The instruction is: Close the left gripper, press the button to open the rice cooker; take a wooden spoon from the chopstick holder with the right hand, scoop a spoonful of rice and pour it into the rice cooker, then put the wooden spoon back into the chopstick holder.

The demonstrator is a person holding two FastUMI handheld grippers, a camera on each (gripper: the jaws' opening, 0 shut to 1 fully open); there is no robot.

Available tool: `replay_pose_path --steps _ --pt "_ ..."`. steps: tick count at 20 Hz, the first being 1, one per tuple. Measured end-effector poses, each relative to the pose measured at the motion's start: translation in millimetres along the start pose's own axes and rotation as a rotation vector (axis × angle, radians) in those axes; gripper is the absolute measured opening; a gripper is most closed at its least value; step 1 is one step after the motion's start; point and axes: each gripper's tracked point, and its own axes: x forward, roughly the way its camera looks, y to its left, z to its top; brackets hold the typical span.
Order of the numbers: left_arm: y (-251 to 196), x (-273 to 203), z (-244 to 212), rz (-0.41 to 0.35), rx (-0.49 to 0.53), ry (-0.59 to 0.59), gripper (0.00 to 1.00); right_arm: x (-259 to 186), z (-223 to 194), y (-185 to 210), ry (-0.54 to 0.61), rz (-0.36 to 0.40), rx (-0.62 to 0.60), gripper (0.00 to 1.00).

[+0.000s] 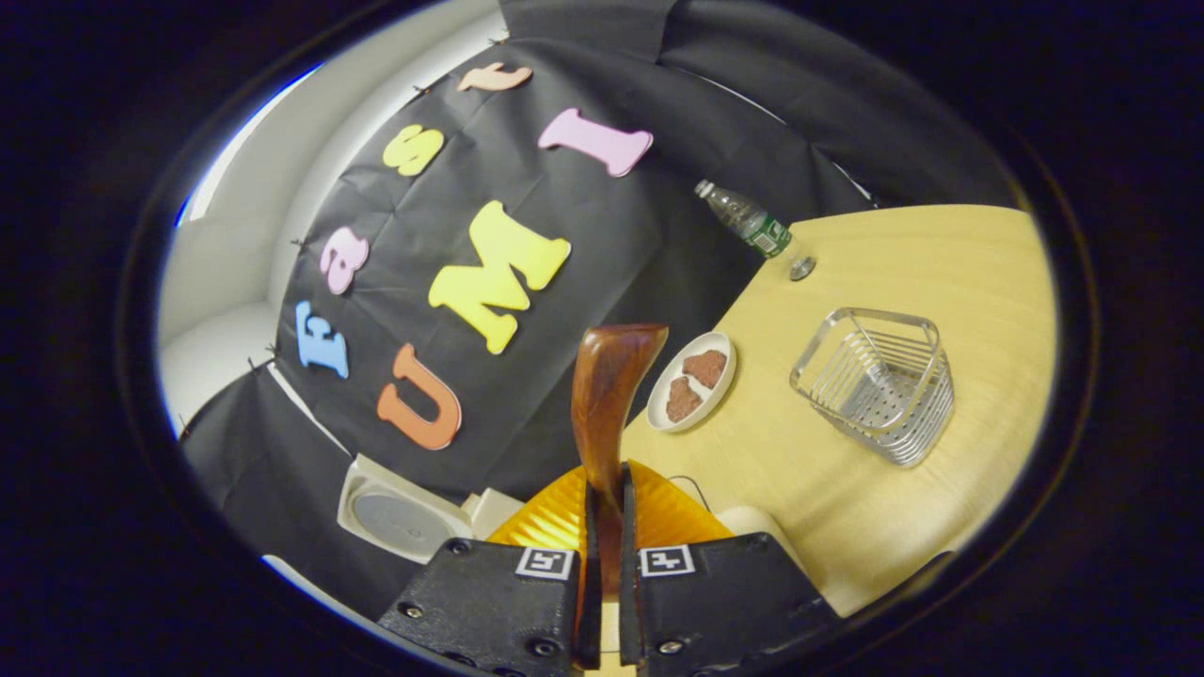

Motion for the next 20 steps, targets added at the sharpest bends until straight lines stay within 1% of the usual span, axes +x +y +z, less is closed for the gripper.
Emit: replay_pose_path --steps 3,5,7,10,12,14,17,18,20 --pt "4 3 -4 0.015 -0.001 0.008 0.94 -3 -4 13 0.036 0.027 0.204 0.12" --pt "5 4 -6 0.020 -0.016 0.016 0.94 -5 -17 42 0.091 0.096 0.319 0.12" --pt "5 4 -8 0.014 -0.025 0.023 0.94 -3 -33 66 0.148 0.157 0.399 0.12" --pt "14 1 -7 0.028 -0.017 0.010 0.94 6 -59 88 0.218 0.176 0.499 0.12" --pt "21 -1 -7 0.040 -0.005 0.001 0.94 13 -75 106 0.253 0.197 0.524 0.12" --pt "29 -2 -9 0.052 -0.005 0.002 0.94 17 -90 119 0.276 0.214 0.523 0.12" --pt "39 -4 -9 0.065 -0.031 0.004 0.94 30 -108 144 0.322 0.248 0.546 0.12" --pt "42 -4 -7 0.068 -0.044 0.008 0.94 37 -116 155 0.345 0.260 0.531 0.12" --pt "42 -6 -2 0.057 -0.059 0.001 0.94 52 -122 166 0.347 0.255 0.470 0.12"
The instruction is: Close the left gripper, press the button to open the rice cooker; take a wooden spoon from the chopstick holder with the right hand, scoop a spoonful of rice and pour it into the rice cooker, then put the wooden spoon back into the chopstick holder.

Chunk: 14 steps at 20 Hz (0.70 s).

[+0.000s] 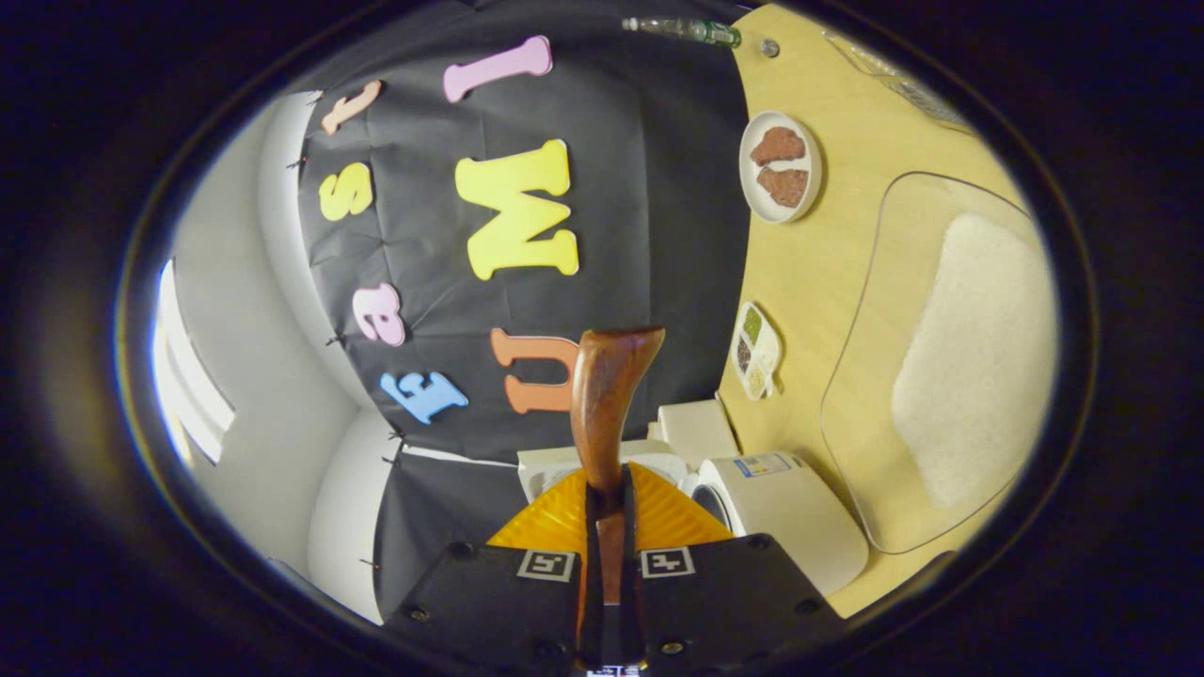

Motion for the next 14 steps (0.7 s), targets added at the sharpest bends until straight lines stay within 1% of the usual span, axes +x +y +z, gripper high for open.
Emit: replay_pose_path --steps 2,5,9,11,14 --pt "5 -2 6 -0.002 0.009 -0.012 0.94 16 1 4 -0.015 -0.024 -0.079 0.12" --pt "14 -7 14 0.007 0.028 -0.028 0.94 44 -9 14 -0.012 -0.033 -0.184 0.12" --pt "22 -13 17 0.007 0.030 -0.043 0.94 76 -22 9 -0.003 -0.092 -0.332 0.12" --pt "26 -14 14 0.005 0.021 -0.041 0.94 89 -32 13 0.012 -0.093 -0.403 0.12" --pt "32 -15 5 0.005 -0.025 -0.019 0.94 108 -39 22 0.012 -0.095 -0.560 0.12"
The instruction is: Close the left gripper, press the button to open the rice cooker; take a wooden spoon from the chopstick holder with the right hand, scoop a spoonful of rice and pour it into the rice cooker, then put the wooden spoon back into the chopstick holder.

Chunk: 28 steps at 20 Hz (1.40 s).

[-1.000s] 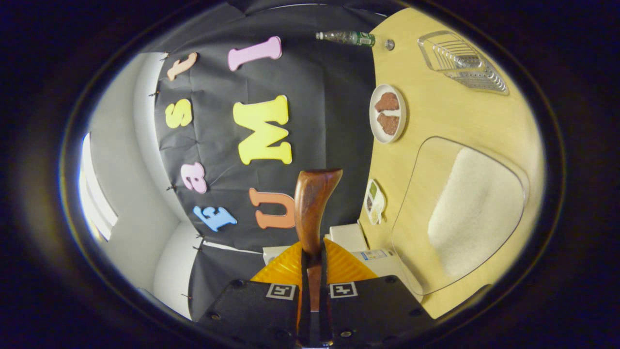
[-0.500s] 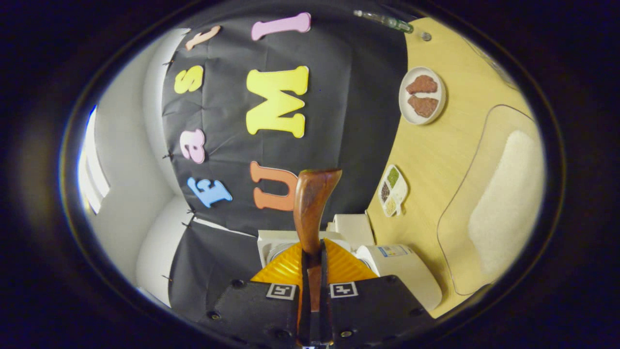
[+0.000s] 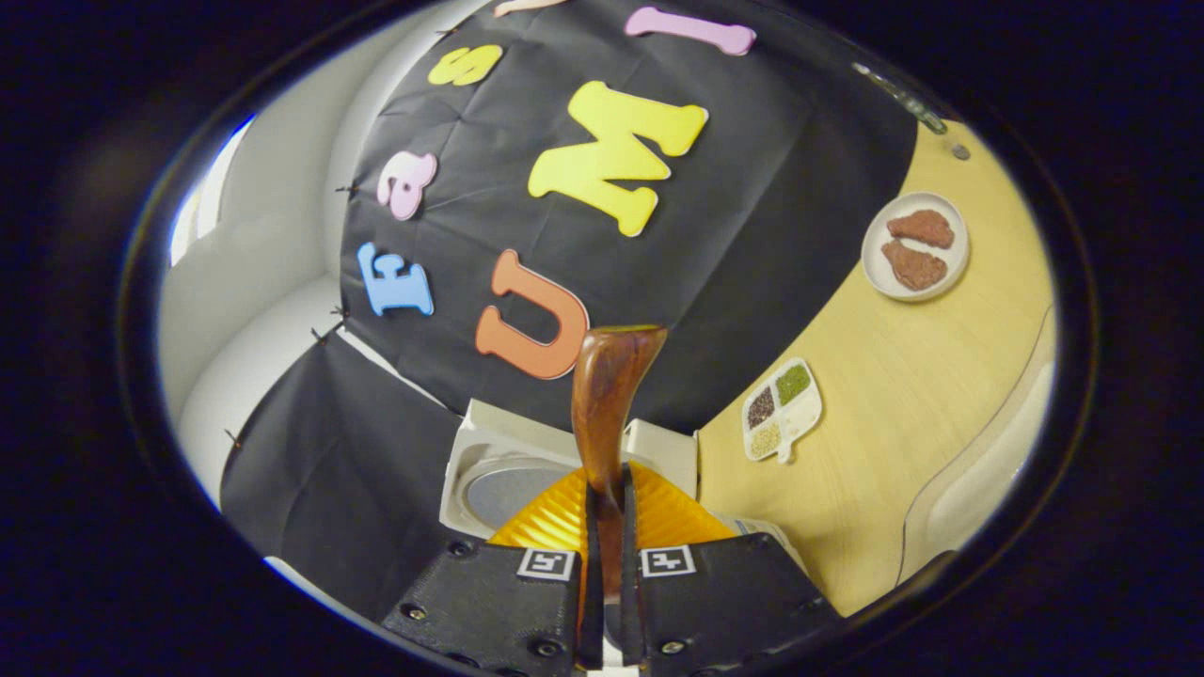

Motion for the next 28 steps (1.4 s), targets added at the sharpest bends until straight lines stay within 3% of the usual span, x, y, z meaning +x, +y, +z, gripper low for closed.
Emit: replay_pose_path --steps 9,15,18,28 --pt "23 -9 -5 0.025 -0.043 -0.005 0.94 18 -20 49 -0.001 -0.016 -0.458 0.12" --pt "28 -11 -17 0.023 -0.051 0.010 0.92 22 -44 72 0.004 0.005 -0.642 0.12" --pt "22 -11 -23 0.010 -0.044 0.017 0.92 22 -57 79 0.016 -0.004 -0.747 0.12" --pt "-13 0 -40 -0.050 -0.017 0.060 0.92 -2 -76 113 -0.097 0.006 -1.280 0.13"
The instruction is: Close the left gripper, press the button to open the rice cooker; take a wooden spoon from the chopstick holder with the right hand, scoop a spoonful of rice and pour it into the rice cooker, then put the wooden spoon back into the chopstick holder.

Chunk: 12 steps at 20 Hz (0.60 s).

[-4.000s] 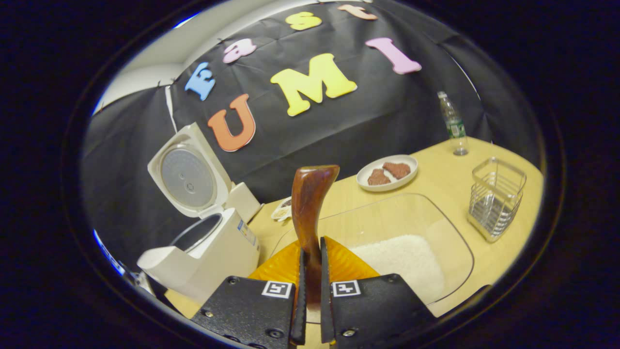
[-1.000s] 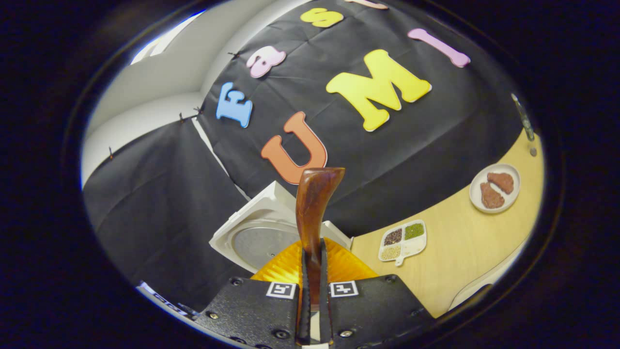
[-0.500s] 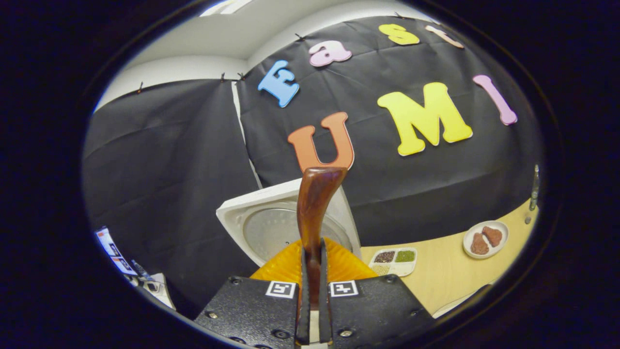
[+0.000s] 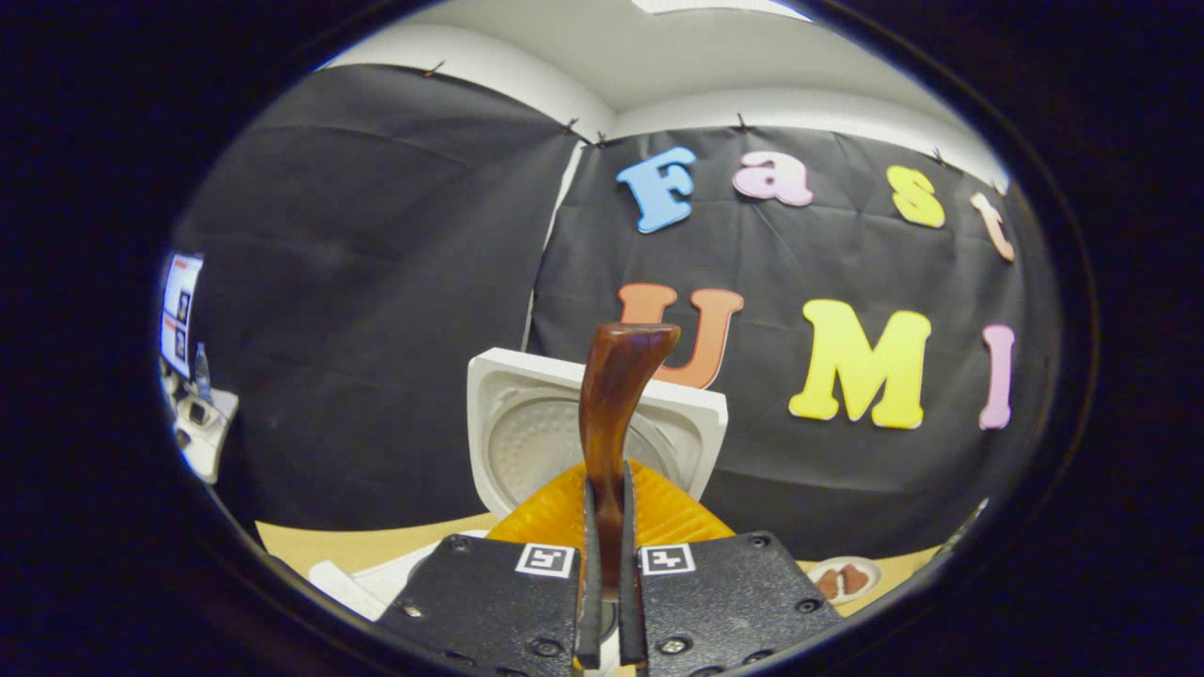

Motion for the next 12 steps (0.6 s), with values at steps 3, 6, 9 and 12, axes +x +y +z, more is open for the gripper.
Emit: replay_pose_path --steps 3,6,9,12 --pt "-1 -1 -1 0.004 0.000 -0.003 0.92 -9 -2 18 0.001 0.017 -0.042 0.13" --pt "-4 -5 2 0.006 0.009 -0.006 0.93 -24 6 14 -0.007 0.013 -0.009 0.13" --pt "-6 -10 7 0.019 0.006 -0.024 0.92 -46 8 6 -0.005 0.004 0.054 0.13" --pt "-11 -7 12 0.037 0.022 -0.029 0.92 -72 6 -14 0.004 0.000 0.063 0.14"
